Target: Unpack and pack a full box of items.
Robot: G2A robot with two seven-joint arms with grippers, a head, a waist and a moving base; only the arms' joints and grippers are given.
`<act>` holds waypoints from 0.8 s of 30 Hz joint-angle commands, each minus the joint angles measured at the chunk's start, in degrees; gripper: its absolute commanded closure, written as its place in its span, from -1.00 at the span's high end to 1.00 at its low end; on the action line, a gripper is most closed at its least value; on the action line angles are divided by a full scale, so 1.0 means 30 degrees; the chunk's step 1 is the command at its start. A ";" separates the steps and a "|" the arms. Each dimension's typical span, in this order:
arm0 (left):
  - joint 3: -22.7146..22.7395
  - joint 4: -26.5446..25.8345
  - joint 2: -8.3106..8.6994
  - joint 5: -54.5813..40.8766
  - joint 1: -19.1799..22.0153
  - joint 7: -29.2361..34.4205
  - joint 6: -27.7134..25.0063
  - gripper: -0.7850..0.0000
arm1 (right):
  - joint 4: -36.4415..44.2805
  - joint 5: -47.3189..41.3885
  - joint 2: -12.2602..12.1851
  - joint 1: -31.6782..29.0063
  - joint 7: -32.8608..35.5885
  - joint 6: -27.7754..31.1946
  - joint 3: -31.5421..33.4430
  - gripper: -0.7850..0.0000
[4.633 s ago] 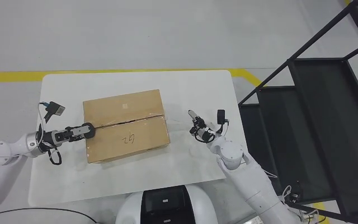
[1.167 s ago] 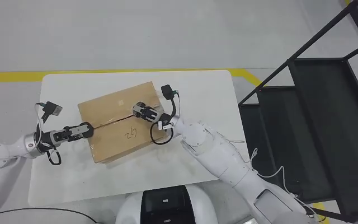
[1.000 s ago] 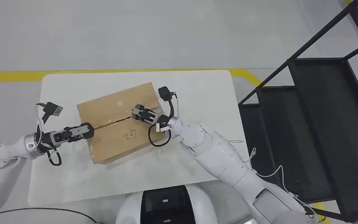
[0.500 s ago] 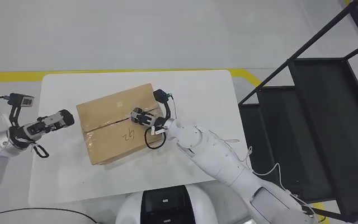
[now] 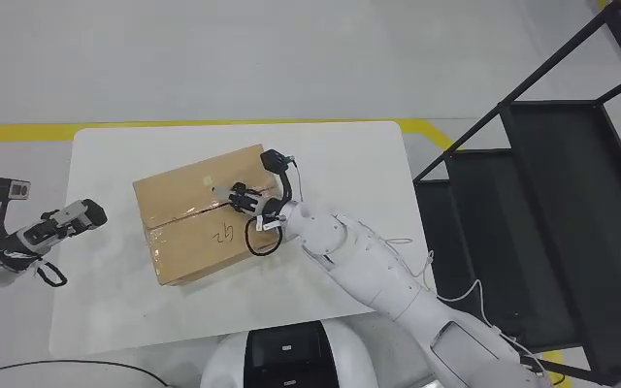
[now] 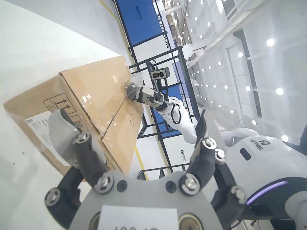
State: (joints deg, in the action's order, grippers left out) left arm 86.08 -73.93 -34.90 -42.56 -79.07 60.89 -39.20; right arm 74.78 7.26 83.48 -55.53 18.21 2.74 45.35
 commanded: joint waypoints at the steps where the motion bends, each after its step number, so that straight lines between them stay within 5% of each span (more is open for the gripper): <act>1: 0.0132 -0.0079 -0.0034 0.0062 -0.0137 -0.0050 0.0046 1.00 | -0.0025 -0.0005 0.0067 0.0114 0.0044 0.0060 -0.0043 1.00; 24: 0.2204 0.0134 -0.0304 0.0411 -0.1425 0.0267 0.0340 1.00 | -0.2653 -0.1953 0.2284 0.2940 0.0294 0.1808 -0.2923 1.00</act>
State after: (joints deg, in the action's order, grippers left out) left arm 92.41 -73.51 -35.79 -41.47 -83.09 61.72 -38.36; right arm 67.32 1.63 89.98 -47.21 19.06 7.87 36.94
